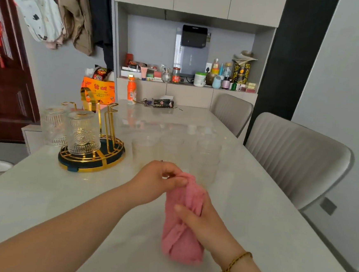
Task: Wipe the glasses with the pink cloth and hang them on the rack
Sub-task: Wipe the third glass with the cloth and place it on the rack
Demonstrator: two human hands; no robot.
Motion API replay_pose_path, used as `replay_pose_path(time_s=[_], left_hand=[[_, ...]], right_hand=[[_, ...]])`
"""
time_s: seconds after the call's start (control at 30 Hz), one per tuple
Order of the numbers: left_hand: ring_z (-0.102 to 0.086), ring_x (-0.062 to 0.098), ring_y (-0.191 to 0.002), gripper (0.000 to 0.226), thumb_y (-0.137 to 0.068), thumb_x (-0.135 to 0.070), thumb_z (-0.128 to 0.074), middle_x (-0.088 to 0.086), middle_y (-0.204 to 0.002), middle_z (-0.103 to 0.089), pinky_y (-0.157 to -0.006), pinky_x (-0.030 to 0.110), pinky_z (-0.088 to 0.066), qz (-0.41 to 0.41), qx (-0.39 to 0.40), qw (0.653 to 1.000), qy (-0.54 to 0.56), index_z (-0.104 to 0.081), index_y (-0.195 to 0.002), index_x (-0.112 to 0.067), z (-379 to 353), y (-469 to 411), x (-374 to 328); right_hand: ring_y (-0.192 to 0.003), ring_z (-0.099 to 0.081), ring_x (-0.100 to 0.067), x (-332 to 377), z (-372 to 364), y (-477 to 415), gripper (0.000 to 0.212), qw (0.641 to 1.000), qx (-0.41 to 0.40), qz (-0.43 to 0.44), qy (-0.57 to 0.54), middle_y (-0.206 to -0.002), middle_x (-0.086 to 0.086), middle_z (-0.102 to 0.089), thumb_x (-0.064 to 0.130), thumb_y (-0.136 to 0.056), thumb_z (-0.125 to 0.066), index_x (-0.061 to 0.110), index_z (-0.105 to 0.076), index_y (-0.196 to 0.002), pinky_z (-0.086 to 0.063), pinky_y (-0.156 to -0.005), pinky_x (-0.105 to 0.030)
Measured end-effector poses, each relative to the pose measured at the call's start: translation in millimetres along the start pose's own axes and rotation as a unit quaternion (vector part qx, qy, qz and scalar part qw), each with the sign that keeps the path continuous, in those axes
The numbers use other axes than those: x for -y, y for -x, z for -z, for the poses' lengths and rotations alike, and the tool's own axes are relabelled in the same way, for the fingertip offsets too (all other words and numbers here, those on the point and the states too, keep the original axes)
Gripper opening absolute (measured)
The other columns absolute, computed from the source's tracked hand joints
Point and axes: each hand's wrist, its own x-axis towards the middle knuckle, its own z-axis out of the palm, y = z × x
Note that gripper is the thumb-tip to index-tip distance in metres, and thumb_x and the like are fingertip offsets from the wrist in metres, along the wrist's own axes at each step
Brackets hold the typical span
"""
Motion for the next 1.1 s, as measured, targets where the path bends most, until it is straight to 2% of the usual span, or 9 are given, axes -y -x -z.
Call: replay_pose_path(time_s=[0.07, 0.13, 0.23, 0.37, 0.43, 0.53, 0.83, 0.97, 1.1], left_hand=[[-0.055, 0.000, -0.070, 0.020, -0.082, -0.010, -0.064, -0.004, -0.075, -0.065, -0.070, 0.017, -0.043, 0.016, -0.009, 0.999, 0.034, -0.063, -0.067, -0.024, -14, -11, 1], [-0.054, -0.007, -0.062, 0.020, -0.085, -0.012, -0.061, -0.014, -0.069, -0.062, -0.067, 0.011, -0.042, 0.024, -0.030, 0.998, 0.050, -0.063, -0.068, -0.024, -28, -20, 3], [-0.052, -0.006, -0.069, 0.006, -0.087, -0.013, -0.058, -0.013, -0.080, -0.058, -0.065, 0.001, -0.039, 0.062, -0.103, 0.990, 0.075, -0.063, -0.088, -0.015, -50, -30, 11], [-0.051, 0.007, -0.089, 0.043, -0.082, -0.019, -0.066, 0.000, -0.114, -0.056, -0.067, 0.008, -0.039, 0.148, -0.138, 0.977, 0.068, -0.051, -0.122, -0.011, -70, -44, 37], [-0.046, 0.012, -0.111, 0.067, -0.077, -0.024, -0.071, 0.003, -0.135, -0.043, -0.084, 0.017, -0.036, 0.186, -0.100, 0.977, 0.044, -0.037, -0.134, -0.014, -76, -53, 46], [-0.035, 0.018, -0.130, 0.090, -0.069, -0.027, -0.078, 0.003, -0.143, -0.034, -0.102, 0.027, -0.032, 0.204, -0.076, 0.976, 0.023, -0.025, -0.141, -0.016, -88, -68, 53], [-0.048, 0.012, -0.109, 0.082, -0.064, -0.015, -0.082, 0.003, -0.131, -0.050, -0.090, 0.018, -0.033, 0.192, -0.113, 0.971, 0.087, -0.035, -0.132, -0.008, -96, -81, 59], [-0.049, 0.012, -0.114, 0.083, -0.063, -0.013, -0.082, -0.001, -0.126, -0.052, -0.093, 0.019, -0.036, 0.179, -0.110, 0.971, 0.109, -0.037, -0.133, -0.008, -84, -68, 52], [-0.055, 0.000, -0.086, 0.062, -0.067, -0.007, -0.078, -0.010, -0.102, -0.058, -0.068, 0.004, -0.044, 0.161, -0.104, 0.968, 0.162, -0.045, -0.120, -0.012, -65, -49, 40]], right_hand=[[-0.065, -0.055, 0.008, -1, 12, 1, 0.012, 0.994, -0.105, 0.002, 0.009, -0.078, 0.012, -0.057, 0.016, -0.085, -0.059, 0.026, -0.051, -0.084, -0.040, -0.057, -0.004], [-0.046, -0.042, -0.001, -8, 26, 0, 0.026, 0.980, -0.197, 0.011, 0.011, -0.055, 0.008, -0.044, 0.009, -0.085, -0.058, 0.015, -0.048, -0.061, -0.033, -0.045, -0.008], [-0.043, -0.032, -0.002, -23, 43, 0, 0.036, 0.952, -0.306, -0.004, -0.011, -0.051, 0.003, -0.034, 0.009, -0.084, -0.058, 0.013, -0.040, -0.054, -0.028, -0.041, -0.011], [-0.055, -0.032, -0.012, -35, 66, -2, 0.034, 0.912, -0.405, -0.020, -0.058, -0.057, -0.001, -0.035, 0.011, -0.087, -0.055, 0.012, -0.040, -0.056, -0.028, -0.047, -0.018], [-0.056, -0.034, -0.013, -36, 68, -3, 0.031, 0.907, -0.417, -0.023, -0.062, -0.058, -0.002, -0.037, 0.011, -0.087, -0.053, 0.010, -0.043, -0.058, -0.030, -0.052, -0.024], [-0.054, -0.034, -0.013, -37, 65, -5, 0.033, 0.909, -0.412, -0.029, -0.046, -0.056, 0.000, -0.037, 0.011, -0.087, -0.054, 0.012, -0.042, -0.056, -0.032, -0.049, -0.020], [-0.053, -0.034, -0.011, -39, 62, -11, 0.032, 0.913, -0.407, -0.014, -0.021, -0.054, 0.002, -0.038, 0.012, -0.086, -0.056, 0.014, -0.044, -0.056, -0.029, -0.041, -0.010], [-0.051, -0.036, -0.007, -38, 61, -11, 0.028, 0.912, -0.409, -0.010, -0.024, -0.057, 0.000, -0.040, 0.012, -0.086, -0.055, 0.013, -0.047, -0.059, -0.030, -0.042, -0.010], [-0.051, -0.042, -0.001, -34, 58, -8, 0.023, 0.919, -0.394, 0.005, -0.019, -0.061, 0.002, -0.044, 0.011, -0.087, -0.055, 0.015, -0.049, -0.065, -0.033, -0.045, -0.006]])
